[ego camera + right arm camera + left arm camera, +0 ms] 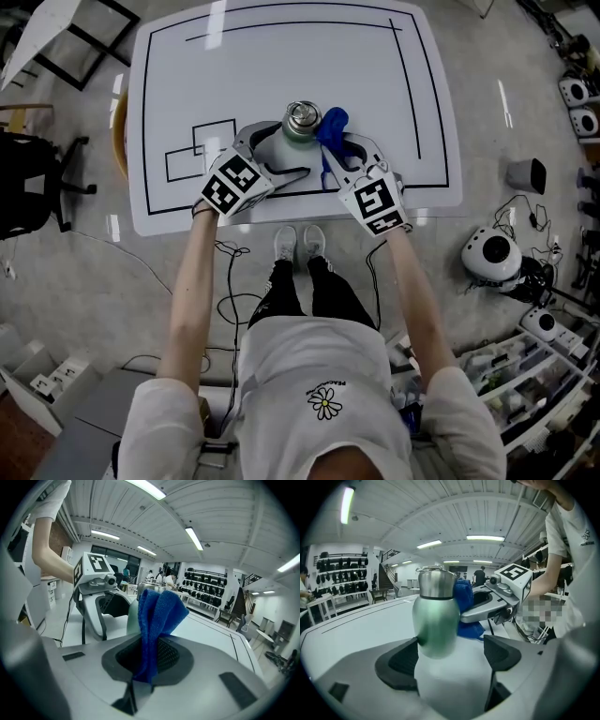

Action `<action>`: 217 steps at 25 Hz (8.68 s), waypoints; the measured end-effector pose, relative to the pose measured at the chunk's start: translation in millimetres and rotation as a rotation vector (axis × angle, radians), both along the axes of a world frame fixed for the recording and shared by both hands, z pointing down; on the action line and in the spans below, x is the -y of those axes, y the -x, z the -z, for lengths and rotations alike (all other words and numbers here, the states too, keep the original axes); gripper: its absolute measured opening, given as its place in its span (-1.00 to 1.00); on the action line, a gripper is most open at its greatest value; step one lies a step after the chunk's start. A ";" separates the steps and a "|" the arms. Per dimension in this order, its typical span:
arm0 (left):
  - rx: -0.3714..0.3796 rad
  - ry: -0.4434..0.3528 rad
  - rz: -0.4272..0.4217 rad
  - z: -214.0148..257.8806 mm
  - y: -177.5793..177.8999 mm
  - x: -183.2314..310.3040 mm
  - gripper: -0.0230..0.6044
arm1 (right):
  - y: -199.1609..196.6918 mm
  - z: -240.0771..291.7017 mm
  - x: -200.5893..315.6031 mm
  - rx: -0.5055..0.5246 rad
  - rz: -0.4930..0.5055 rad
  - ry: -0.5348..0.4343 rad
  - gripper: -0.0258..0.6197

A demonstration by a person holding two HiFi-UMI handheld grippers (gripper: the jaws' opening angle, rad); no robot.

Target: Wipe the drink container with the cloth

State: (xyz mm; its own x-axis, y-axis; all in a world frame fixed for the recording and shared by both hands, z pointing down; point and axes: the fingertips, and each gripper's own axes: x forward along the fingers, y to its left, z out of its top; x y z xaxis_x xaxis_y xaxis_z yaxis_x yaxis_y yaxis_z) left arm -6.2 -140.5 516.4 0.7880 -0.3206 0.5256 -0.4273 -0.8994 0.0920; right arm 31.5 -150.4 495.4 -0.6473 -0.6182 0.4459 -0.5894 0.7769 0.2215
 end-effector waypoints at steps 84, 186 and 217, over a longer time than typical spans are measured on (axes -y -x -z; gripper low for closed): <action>0.063 0.027 0.053 -7.0 8.6 -26.3 0.42 | 65.4 5.6 -41.4 -0.024 0.161 0.034 -0.79; -0.272 -0.252 0.668 137.1 83.1 -76.4 -0.93 | 46.4 78.0 -39.3 -0.700 0.561 -0.140 -0.79; -0.301 -0.583 0.807 269.7 97.4 -50.2 -0.93 | 8.8 251.5 -23.2 -0.080 0.044 -0.441 -0.79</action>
State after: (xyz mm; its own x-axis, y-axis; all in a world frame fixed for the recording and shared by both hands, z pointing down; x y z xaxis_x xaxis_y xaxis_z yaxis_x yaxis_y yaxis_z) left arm -103.6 -90.4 246.7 0.2989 -0.9522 -0.0634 -0.9534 -0.2951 -0.0627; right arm 22.7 -127.2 243.9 -0.6512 -0.7333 0.1955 -0.5259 0.6218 0.5803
